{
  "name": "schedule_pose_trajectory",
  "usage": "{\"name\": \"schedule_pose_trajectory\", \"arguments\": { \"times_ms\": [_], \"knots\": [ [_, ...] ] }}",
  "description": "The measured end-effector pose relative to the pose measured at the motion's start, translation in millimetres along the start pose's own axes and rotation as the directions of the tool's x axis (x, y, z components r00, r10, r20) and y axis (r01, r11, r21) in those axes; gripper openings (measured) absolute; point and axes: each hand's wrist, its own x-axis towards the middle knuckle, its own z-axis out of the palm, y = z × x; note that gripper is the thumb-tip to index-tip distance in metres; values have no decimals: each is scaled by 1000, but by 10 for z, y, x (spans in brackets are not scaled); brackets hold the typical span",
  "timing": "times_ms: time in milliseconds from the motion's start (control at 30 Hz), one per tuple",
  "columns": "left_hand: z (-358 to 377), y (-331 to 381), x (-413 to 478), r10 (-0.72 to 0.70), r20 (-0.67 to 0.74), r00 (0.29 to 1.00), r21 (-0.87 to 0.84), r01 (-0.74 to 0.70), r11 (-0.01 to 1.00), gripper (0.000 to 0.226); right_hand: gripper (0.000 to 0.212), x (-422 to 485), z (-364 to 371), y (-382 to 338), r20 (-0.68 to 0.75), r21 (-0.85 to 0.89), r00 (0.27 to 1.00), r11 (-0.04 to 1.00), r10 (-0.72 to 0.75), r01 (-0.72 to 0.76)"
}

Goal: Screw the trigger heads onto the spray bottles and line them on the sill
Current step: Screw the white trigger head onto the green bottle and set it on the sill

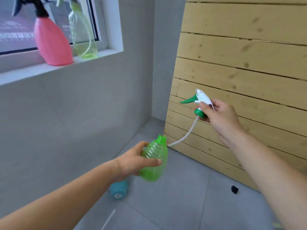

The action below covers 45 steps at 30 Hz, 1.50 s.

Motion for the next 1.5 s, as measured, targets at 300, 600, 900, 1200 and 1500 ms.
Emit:
{"name": "schedule_pose_trajectory", "arguments": {
  "times_ms": [300, 600, 900, 1200, 1500],
  "knots": [
    [135, 24, -195, 33, -31, 999, 130, -28, 991, 84, 9, -293, -186, -343, -143, 120, 985, 987, -93, 111],
    [160, 63, -166, 65, -8, 998, 187, -63, 980, 78, 19, -294, -3, -108, 18, 89, 1000, 996, -12, 10],
    [231, 175, -184, 84, 48, 995, 78, -88, 993, 67, 21, -447, 300, 49, 424, 32, 893, 983, 153, -183],
    [187, 152, -215, 93, 38, 995, 45, -95, 994, 59, 29, -446, 266, 126, 590, -121, 802, 992, 93, -26],
    [207, 206, -252, 57, 71, 996, 67, -62, 996, 54, 26, -498, 396, 210, 456, -331, 889, 936, 51, 117]
  ]
}}
